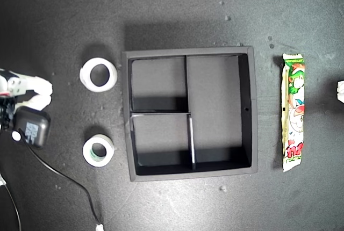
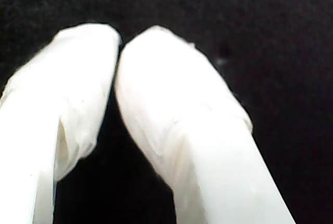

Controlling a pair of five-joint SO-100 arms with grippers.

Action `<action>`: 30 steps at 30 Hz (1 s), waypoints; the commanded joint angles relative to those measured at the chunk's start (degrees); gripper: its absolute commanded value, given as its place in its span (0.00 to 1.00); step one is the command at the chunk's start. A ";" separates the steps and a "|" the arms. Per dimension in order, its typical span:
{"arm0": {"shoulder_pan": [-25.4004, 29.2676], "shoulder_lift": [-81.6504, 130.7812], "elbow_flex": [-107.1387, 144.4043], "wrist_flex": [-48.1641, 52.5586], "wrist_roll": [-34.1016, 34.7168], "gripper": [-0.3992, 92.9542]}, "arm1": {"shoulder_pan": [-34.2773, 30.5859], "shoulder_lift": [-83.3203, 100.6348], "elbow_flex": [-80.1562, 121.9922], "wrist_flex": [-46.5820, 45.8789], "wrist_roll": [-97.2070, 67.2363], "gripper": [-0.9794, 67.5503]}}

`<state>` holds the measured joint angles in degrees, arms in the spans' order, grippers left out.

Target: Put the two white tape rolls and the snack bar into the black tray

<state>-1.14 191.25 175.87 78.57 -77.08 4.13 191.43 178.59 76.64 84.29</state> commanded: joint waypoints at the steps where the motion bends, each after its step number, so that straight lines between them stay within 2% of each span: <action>1: 0.35 2.90 3.96 1.32 0.18 0.01 | -0.26 0.62 0.44 0.18 -1.32 0.01; 25: 0.35 2.90 3.96 0.97 0.88 0.01 | -1.23 0.62 0.44 0.18 -1.32 0.01; 27: 0.79 2.90 3.96 0.62 -0.79 0.01 | -1.85 0.62 0.44 0.18 -0.88 0.01; 30: 1.85 2.90 3.96 -2.29 -0.97 0.00 | 0.97 0.62 0.44 -0.35 0.62 0.01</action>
<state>-0.44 191.25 175.96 77.70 -77.96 3.52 191.43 178.59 76.64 84.29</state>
